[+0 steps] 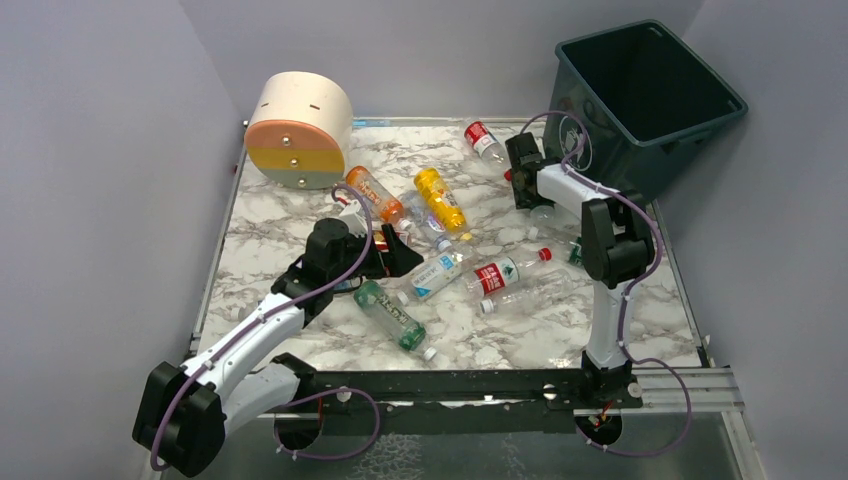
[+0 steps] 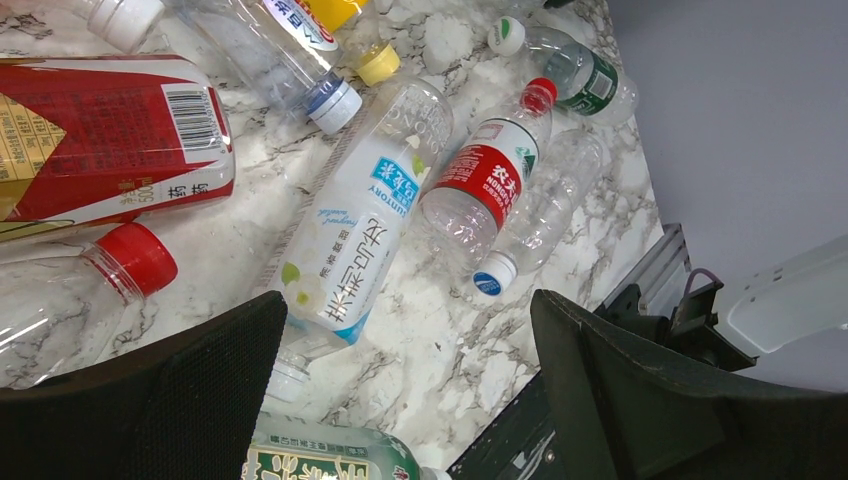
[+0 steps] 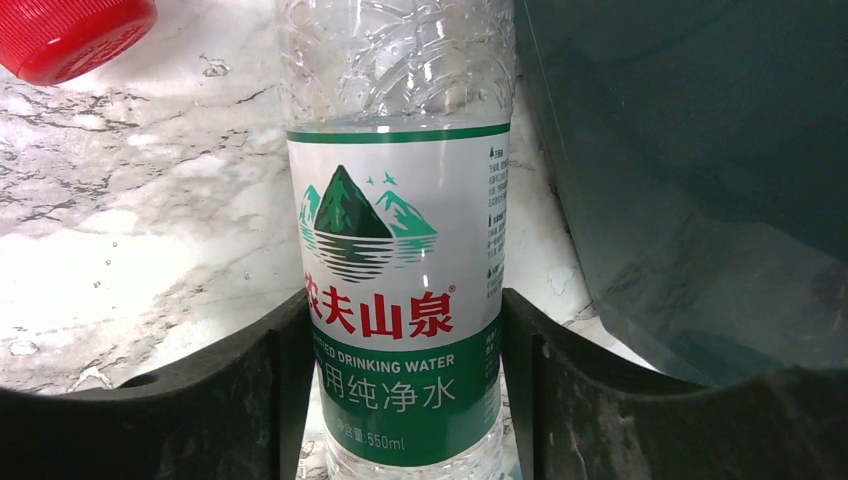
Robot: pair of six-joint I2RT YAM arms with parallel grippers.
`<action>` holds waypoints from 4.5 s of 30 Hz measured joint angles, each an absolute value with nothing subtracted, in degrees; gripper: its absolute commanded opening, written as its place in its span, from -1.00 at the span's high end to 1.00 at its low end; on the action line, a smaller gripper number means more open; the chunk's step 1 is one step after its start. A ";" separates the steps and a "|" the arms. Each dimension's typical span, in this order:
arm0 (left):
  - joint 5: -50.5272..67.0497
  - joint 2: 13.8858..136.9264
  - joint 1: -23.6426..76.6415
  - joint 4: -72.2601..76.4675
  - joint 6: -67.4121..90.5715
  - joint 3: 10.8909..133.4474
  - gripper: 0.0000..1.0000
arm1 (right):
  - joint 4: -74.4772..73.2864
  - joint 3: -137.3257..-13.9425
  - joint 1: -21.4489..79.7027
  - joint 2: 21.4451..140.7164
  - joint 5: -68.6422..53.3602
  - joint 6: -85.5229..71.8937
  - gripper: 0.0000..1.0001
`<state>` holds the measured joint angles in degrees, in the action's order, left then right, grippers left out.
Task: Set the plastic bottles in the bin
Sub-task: Pick up the plastic bottle at the center of the board, then place the plastic bottle in the trash bin.
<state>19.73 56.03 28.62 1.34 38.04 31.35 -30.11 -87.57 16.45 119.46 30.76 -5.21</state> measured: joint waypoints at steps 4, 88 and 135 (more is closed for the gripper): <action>19.73 55.88 28.62 1.04 38.04 31.35 -0.98 | -30.11 -87.46 16.45 119.13 30.46 -5.58 -0.19; 21.63 56.84 29.39 3.62 39.79 31.09 -0.98 | -32.71 -72.84 29.95 77.21 -3.20 -12.64 -0.17; 21.63 55.75 29.50 2.37 39.53 29.69 -0.98 | -36.62 -120.01 -0.27 97.76 -1.80 -15.44 -0.28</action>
